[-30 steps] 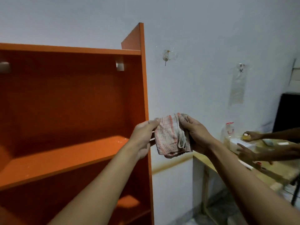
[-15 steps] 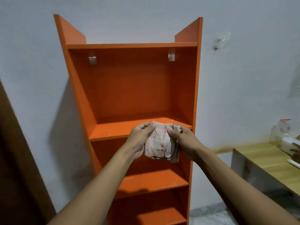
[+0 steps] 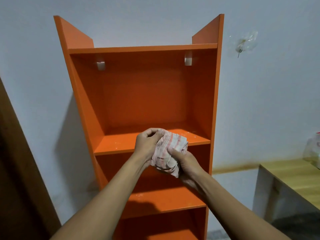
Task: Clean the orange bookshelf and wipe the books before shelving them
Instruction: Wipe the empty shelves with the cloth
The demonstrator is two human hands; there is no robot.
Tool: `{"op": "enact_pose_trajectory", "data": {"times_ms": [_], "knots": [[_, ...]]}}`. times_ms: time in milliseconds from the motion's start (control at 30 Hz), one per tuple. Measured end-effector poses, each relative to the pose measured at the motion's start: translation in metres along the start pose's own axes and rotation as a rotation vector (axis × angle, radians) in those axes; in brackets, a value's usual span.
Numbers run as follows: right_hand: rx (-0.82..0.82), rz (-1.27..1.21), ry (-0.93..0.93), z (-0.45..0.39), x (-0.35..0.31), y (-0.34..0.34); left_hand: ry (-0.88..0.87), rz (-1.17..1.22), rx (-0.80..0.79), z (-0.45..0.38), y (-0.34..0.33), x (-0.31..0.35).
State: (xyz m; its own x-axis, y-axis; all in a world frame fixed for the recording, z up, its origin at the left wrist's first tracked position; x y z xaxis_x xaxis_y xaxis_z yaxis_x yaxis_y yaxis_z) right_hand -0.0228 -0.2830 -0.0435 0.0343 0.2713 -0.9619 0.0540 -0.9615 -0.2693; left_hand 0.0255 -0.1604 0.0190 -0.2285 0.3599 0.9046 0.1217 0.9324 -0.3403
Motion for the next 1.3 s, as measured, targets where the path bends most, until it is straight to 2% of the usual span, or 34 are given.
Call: {"op": "enact_pose_trajectory", "data": {"times_ms": [167, 233, 333, 400, 433, 500, 567, 633, 733, 833, 933, 1067, 1200, 1300], "knots": [[0.227, 0.199, 0.115, -0.030, -0.044, 0.037, -0.078, -0.351, -0.037, -0.018, 0.023, -0.006], [0.353, 0.392, 0.202, -0.043, -0.075, 0.055, -0.120, -0.526, -0.005, -0.027, 0.044, -0.008], [0.544, 0.931, 0.350, -0.064, -0.115, 0.075, -0.196, -0.740, 0.038, -0.037, 0.074, -0.009], [0.593, 1.346, 0.468, -0.081, -0.127, 0.077, -0.224, -0.868, 0.048, -0.045, 0.090, -0.010], [0.589, 1.546, 0.485, -0.091, -0.125, 0.077, -0.224, -0.927, 0.041, -0.049, 0.097, -0.011], [0.521, 1.846, 0.364, -0.115, -0.106, 0.085, -0.198, -1.030, 0.023, -0.056, 0.111, -0.017], [0.400, 1.839, 0.117, -0.133, -0.080, 0.100, -0.159, -1.129, 0.013, -0.058, 0.125, -0.025], [0.337, 1.711, -0.023, -0.150, -0.059, 0.111, -0.138, -1.192, 0.010, -0.057, 0.138, -0.033], [0.316, 1.591, -0.057, -0.167, -0.052, 0.109, -0.173, -1.202, -0.009, -0.054, 0.150, -0.039], [0.323, 1.761, -0.075, -0.169, -0.047, 0.092, -0.245, -1.207, -0.011, -0.050, 0.149, -0.040], [0.238, 1.849, 0.021, -0.166, -0.032, 0.047, -0.280, -1.214, -0.005, -0.050, 0.148, -0.043], [0.010, 1.862, 0.279, -0.140, -0.008, -0.025, -0.291, -1.204, 0.035, -0.049, 0.150, -0.040], [-0.155, 1.766, 0.571, -0.112, 0.006, -0.074, -0.275, -1.250, 0.158, -0.047, 0.170, -0.034], [-0.307, 1.629, 0.664, -0.101, 0.006, -0.096, -0.284, -1.303, 0.118, -0.048, 0.182, -0.032]]}}
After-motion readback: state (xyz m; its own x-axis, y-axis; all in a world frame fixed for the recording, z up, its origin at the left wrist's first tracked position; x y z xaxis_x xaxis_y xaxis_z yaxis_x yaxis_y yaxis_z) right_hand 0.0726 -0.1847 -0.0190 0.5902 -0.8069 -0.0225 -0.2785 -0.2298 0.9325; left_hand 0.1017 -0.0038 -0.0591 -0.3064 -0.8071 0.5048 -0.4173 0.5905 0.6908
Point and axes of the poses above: each hand's wrist, its own z-axis away from the middle knuckle, its own y-axis out of the back of the hand, x = y × z, the point moved 6 cm from there along -z, towards the middle knuckle, and after that the axes turned 14 degrees about z, right-handed, at the moved point
